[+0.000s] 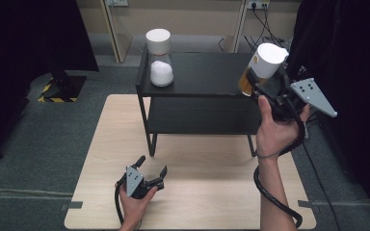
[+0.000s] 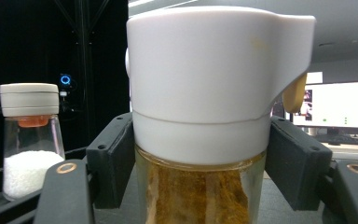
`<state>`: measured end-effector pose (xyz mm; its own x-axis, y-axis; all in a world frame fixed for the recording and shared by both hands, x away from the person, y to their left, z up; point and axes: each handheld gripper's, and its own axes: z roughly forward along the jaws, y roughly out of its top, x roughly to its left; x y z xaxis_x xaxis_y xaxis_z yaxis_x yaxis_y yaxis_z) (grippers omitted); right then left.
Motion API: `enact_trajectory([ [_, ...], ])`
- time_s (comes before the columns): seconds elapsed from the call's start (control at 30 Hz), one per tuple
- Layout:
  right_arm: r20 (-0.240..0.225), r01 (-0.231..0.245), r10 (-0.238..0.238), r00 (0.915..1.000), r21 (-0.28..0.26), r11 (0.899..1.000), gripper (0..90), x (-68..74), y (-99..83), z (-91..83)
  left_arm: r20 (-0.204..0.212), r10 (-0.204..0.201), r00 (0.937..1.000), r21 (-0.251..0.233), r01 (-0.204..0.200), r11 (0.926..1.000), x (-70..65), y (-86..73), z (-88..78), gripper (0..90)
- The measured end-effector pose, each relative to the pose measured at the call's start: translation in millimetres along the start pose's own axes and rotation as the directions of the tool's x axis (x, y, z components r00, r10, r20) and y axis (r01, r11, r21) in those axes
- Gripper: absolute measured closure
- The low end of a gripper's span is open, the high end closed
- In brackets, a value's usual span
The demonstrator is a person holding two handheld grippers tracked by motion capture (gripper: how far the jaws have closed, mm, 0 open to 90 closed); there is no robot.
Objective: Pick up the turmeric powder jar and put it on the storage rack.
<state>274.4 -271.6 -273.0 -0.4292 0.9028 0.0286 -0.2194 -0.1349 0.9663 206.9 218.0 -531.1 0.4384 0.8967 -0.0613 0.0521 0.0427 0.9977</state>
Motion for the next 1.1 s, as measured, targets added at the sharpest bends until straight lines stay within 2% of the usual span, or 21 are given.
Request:
enact_trajectory([
  [0.33,0.018,0.004,-0.004,0.9998,0.026,1.0,30.7,-4.1,0.0,15.6,0.0,0.0,1.0,0.001,0.0,1.0,0.1,0.2,0.1,8.8],
  [0.77,0.017,0.03,-0.031,0.9994,0.073,0.997,30.7,-8.4,3.9,31.6,0.0,0.0,1.0,0.001,0.0,1.0,0.1,0.2,0.2,8.7],
  [1.1,0.017,0.054,-0.056,0.9983,0.099,0.994,30.5,-7.6,4.9,37.3,0.0,0.002,1.0,0.002,-0.002,1.0,-0.1,0.3,0.1,8.8],
])
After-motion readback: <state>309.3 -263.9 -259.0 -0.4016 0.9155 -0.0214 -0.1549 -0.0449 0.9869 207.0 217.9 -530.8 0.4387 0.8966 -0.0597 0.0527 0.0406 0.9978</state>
